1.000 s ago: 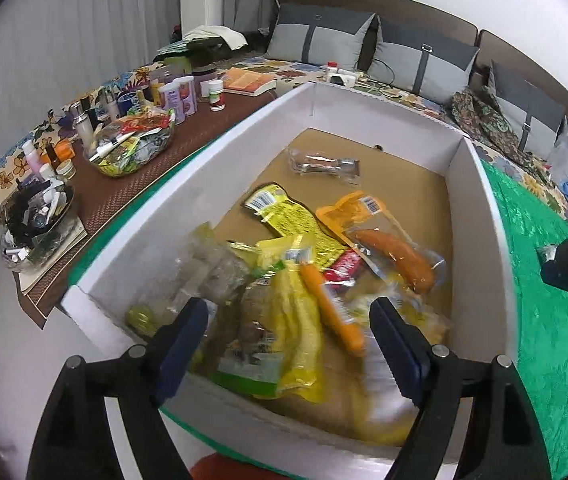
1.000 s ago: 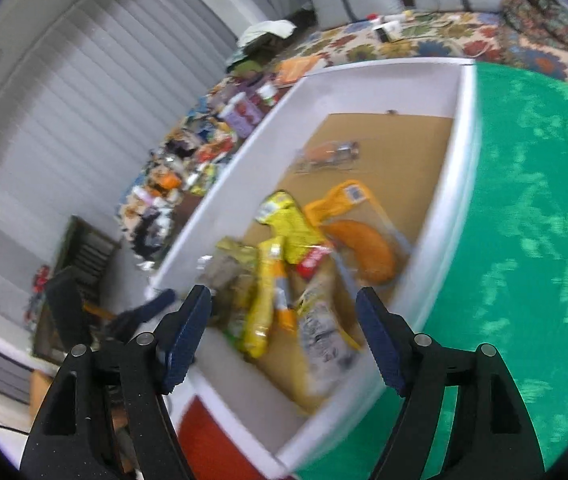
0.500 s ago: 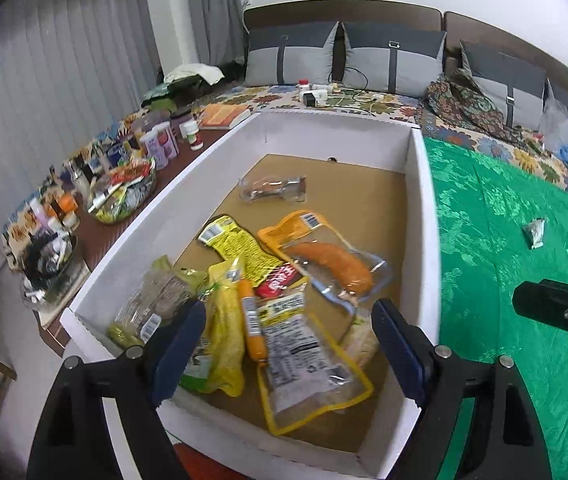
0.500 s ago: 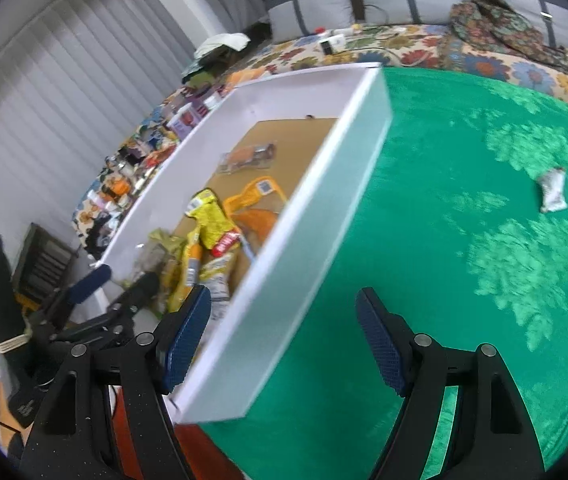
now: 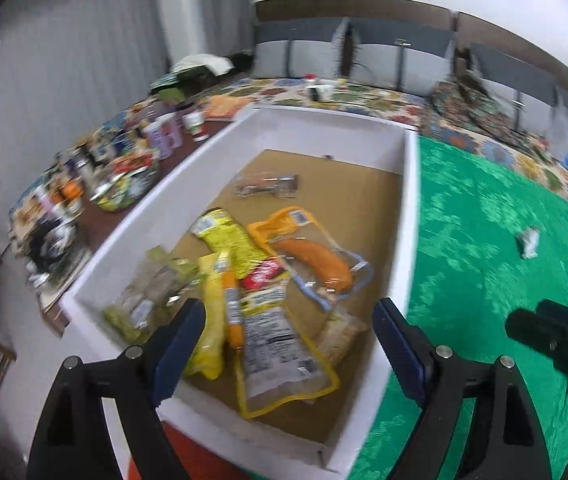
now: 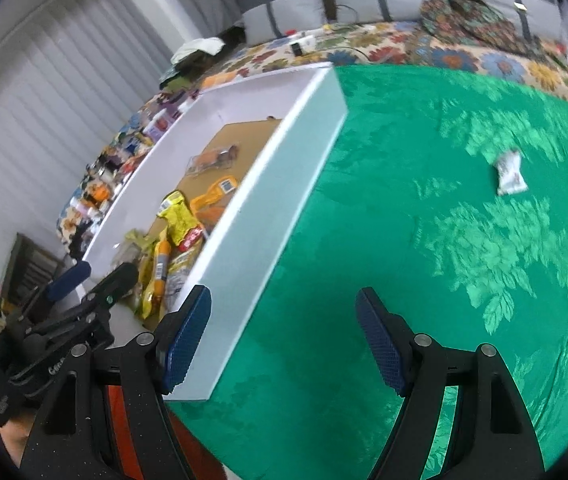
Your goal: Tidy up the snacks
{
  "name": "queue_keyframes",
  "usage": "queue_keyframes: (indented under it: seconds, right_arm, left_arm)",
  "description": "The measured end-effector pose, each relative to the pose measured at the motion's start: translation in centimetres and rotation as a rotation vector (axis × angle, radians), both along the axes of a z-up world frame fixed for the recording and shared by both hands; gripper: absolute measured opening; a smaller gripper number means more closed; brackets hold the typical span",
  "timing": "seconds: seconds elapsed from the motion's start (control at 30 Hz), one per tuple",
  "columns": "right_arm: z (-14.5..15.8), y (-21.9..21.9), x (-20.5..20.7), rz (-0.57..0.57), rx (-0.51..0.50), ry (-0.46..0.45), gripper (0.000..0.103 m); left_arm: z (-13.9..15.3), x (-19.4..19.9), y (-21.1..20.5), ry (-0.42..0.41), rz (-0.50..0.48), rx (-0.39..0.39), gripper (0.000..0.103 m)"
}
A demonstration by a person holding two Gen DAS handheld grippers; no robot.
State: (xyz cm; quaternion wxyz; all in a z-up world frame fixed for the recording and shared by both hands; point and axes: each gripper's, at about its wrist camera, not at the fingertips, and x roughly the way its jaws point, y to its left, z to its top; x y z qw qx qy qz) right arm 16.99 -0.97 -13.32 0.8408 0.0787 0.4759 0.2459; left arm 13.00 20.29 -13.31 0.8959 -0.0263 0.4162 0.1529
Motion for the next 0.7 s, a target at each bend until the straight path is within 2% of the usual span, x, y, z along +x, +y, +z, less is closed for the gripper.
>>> queue_keyframes:
  seconds: [0.07,0.2,0.37,0.53,0.6,0.7]
  right_arm:
    - [0.5,1.2,-0.5,0.025,-0.031,-0.032,0.078]
    - [1.0,4.2,-1.5,0.112,-0.105,-0.070,0.081]
    - [2.4,7.0,-3.3,0.170,-0.200,-0.184,0.081]
    - [3.8,8.7,-3.5,0.192,-0.228,-0.199,0.081]
    - [4.4,9.1,-3.3,0.192,-0.209,-0.198,0.081]
    - [4.9,9.8,-3.0,0.172,-0.191,-0.169,0.081]
  left_arm:
    - [0.2,-0.3,0.8,0.002,0.019,0.005,0.085]
    - [0.9,-1.3,2.4,-0.015,-0.008,-0.037,0.085]
    - [1.2,-2.2,3.3,0.000,-0.051,-0.064,0.085]
    - [1.5,-2.8,4.8,0.013,-0.018,-0.104,0.093]
    - [1.3,-2.6,5.8,0.041,0.014,-0.107,0.099]
    - [1.2,-3.0,7.0,0.021,0.042,-0.109,0.100]
